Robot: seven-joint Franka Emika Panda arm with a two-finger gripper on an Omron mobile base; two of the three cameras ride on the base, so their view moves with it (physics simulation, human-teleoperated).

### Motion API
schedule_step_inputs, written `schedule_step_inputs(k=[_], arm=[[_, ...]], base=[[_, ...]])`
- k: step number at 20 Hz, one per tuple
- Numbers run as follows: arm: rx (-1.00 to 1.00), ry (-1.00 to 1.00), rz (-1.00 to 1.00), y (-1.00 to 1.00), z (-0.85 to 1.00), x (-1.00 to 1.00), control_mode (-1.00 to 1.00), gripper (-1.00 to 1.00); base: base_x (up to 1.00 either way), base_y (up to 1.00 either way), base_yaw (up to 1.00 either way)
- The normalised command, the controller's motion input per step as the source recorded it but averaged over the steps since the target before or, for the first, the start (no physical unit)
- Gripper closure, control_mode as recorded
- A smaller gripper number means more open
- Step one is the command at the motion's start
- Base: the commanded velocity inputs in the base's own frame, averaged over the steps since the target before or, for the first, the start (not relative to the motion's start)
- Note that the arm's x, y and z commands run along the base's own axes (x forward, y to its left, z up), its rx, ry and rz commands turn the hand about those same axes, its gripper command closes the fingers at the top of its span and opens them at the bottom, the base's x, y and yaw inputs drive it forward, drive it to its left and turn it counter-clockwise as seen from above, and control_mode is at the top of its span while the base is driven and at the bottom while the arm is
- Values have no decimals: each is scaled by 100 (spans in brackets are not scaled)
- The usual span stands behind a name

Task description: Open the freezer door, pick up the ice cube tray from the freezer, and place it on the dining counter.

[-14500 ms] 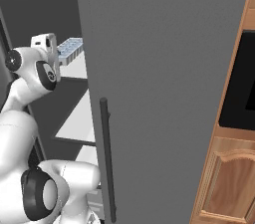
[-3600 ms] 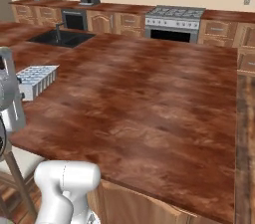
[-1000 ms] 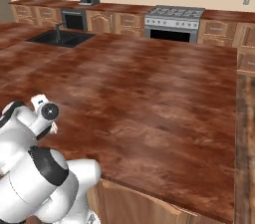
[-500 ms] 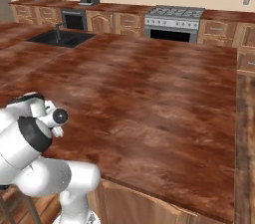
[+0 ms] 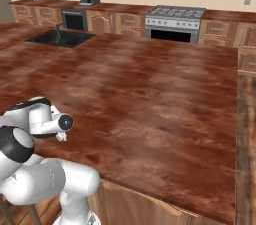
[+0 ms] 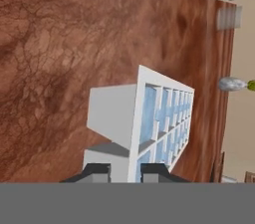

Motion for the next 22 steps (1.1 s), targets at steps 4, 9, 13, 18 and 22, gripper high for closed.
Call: schedule_step_inputs(k=[4,9,13,18,22], arm=[[0,0,0,0,0,0,-100,-100],[0,0,0,0,0,0,-100,-100],[0,-1,0,0,1,-7,-100,-100],[-5,11,-5,-9,74,22,-100,-100],[-17,20,-8,0,100,18,-100,-100]], base=[[0,0,0],[0,0,0],[0,0,0],[0,0,0],[0,0,0]])
